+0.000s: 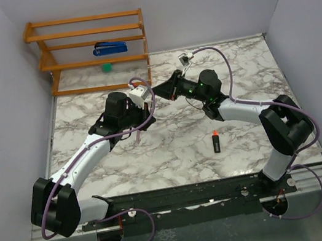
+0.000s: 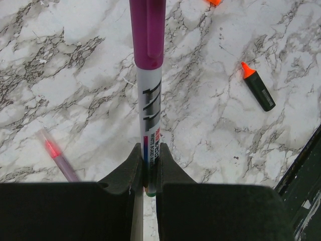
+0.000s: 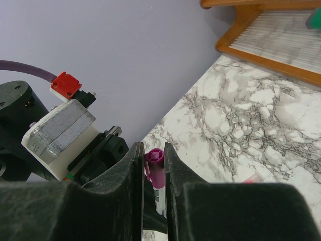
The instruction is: Insert the pens into the pen caps
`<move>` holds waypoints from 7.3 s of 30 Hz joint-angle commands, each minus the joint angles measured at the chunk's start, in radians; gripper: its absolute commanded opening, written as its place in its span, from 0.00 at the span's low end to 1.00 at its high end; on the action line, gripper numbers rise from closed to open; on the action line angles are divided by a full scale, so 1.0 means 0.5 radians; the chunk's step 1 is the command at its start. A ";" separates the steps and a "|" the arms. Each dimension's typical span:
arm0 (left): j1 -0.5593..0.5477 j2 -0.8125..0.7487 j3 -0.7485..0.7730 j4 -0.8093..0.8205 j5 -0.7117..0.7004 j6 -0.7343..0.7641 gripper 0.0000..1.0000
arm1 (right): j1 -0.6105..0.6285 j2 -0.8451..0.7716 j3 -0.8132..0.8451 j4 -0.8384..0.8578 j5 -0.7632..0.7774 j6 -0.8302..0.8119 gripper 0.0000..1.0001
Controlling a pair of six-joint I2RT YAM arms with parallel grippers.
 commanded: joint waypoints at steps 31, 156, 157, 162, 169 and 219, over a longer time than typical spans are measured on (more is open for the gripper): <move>0.044 -0.079 0.144 0.553 -0.179 -0.048 0.00 | 0.177 0.108 -0.101 -0.169 -0.336 0.069 0.00; -0.161 1.115 0.873 -1.058 -0.765 -0.254 0.36 | -0.556 -0.913 -0.286 -2.134 0.712 -0.606 0.74; -0.161 1.092 0.879 -1.058 -0.767 -0.247 0.36 | -0.555 -0.952 -0.293 -2.211 0.725 -0.599 0.74; -0.161 0.945 0.896 -0.964 -0.759 -0.190 0.37 | -0.552 -1.095 -0.478 -2.387 0.741 -0.525 0.72; -0.161 0.609 0.844 -0.696 -0.637 -0.122 0.40 | -0.521 -1.126 -0.655 -2.559 0.775 -0.457 0.68; -0.111 0.102 0.387 -0.239 -0.725 -0.058 0.58 | -0.295 -0.420 -0.441 -2.710 1.001 -0.549 0.20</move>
